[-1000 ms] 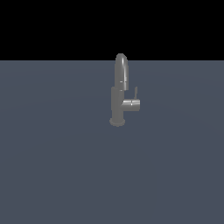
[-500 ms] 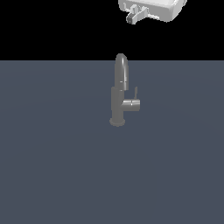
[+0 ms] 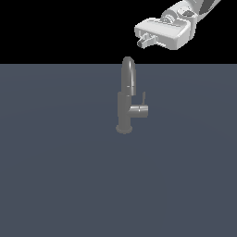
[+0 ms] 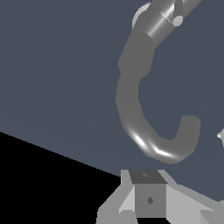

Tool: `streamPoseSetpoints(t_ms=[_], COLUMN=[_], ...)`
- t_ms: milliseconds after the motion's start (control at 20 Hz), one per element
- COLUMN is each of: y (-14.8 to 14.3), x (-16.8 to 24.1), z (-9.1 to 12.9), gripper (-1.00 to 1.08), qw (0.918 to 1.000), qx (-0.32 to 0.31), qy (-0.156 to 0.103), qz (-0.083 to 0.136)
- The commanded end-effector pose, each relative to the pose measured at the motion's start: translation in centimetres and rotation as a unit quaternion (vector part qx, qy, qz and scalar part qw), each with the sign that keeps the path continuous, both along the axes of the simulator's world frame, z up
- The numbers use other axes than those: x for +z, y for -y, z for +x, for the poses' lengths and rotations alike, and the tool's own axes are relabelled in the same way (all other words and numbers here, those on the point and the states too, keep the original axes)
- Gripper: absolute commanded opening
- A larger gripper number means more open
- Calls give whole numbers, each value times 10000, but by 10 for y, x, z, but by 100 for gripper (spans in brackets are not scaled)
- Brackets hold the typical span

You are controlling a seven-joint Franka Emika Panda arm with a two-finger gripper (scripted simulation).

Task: Turn on the faucet by rotating a designated handle.

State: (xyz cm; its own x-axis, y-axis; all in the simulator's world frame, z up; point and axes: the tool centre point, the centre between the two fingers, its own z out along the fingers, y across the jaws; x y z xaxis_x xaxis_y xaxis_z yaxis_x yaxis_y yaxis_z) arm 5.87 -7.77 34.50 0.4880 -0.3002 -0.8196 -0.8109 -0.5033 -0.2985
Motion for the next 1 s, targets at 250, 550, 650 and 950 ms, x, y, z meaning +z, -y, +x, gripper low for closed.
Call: streamPoseSetpoints(t_ms=[250, 550, 650, 950], y=[14, 21, 23, 26], x=[-49, -92, -105, -148], z=[25, 39, 42, 50], gripper=[-100, -100, -100, -100], qw=[9940, 9809, 9753, 9543], qx=[-597, -1070, -1218, -1656], qy=[-655, -1169, -1329, -1802], qz=[636, 1125, 1276, 1714])
